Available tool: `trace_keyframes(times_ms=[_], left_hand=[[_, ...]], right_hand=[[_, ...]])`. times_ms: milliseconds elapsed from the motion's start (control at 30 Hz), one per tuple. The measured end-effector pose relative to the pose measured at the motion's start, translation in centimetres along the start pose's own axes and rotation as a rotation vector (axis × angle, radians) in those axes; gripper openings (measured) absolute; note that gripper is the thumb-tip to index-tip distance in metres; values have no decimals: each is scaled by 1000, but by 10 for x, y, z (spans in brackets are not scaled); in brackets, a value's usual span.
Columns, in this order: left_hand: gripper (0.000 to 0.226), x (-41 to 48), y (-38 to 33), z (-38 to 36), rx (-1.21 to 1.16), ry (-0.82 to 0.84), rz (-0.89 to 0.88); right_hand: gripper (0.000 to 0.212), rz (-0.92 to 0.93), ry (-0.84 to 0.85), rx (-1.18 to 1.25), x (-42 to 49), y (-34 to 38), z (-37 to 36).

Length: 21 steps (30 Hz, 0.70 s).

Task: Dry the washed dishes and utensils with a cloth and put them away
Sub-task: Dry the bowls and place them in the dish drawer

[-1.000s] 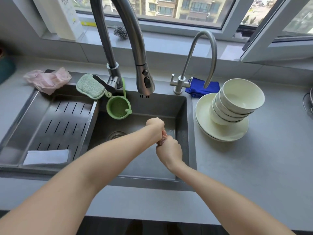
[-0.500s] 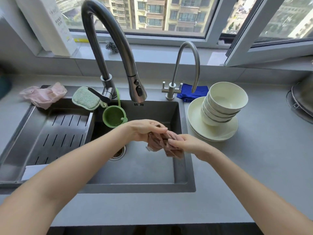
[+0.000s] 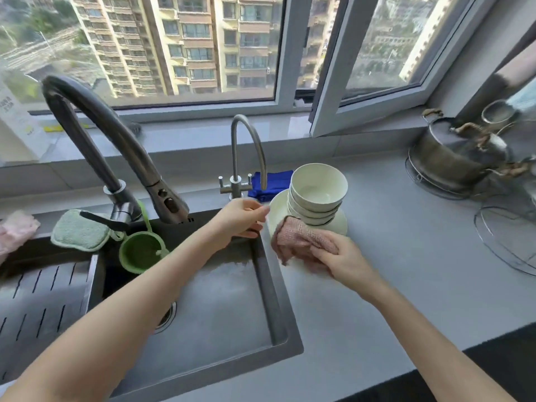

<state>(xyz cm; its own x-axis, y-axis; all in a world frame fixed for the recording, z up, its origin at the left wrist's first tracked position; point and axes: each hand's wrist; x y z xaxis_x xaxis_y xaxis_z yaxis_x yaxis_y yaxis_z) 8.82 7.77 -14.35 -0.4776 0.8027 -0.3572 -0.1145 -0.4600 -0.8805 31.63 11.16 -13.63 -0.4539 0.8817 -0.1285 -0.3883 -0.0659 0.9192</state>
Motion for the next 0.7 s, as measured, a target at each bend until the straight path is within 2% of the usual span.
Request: trace_keyframes(times_ms=[100,200,300,367,433,533,700], left_hand=[[41,15,-29,-37,-2,-124,-17],[44,29,-47,-75,34,-143,35],[35,42,-54,-99,87,-210,105],[15,50,-57,-102,199,-247,115],[12,55,-61,-99,332,-245,138],[22,60,-77,-95,476,-226,183],[41,65,-102,-95,584,-116,227]], right_hand=[[25,12,-76,-14,3,3,30],[30,47,-203,-70,8,4,60],[29,71,-334,-49,14,5,82],[27,81,-380,-43,18,3,94],[21,67,-394,10,23,-3,103],[29,42,-368,54,30,-10,109],[34,10,-318,155,38,-14,115]])
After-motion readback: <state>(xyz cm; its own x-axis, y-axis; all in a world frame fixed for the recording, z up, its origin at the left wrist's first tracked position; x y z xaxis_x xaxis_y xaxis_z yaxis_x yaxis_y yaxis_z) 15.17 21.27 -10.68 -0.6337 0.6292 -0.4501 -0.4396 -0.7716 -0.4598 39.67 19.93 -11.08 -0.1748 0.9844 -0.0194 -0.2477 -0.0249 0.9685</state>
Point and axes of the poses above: each hand's wrist, its own x-axis towards the middle knuckle, its own z-axis out of the back of the hand, y = z × x, and after that the axes turned 12 degrees about -y, right-handed
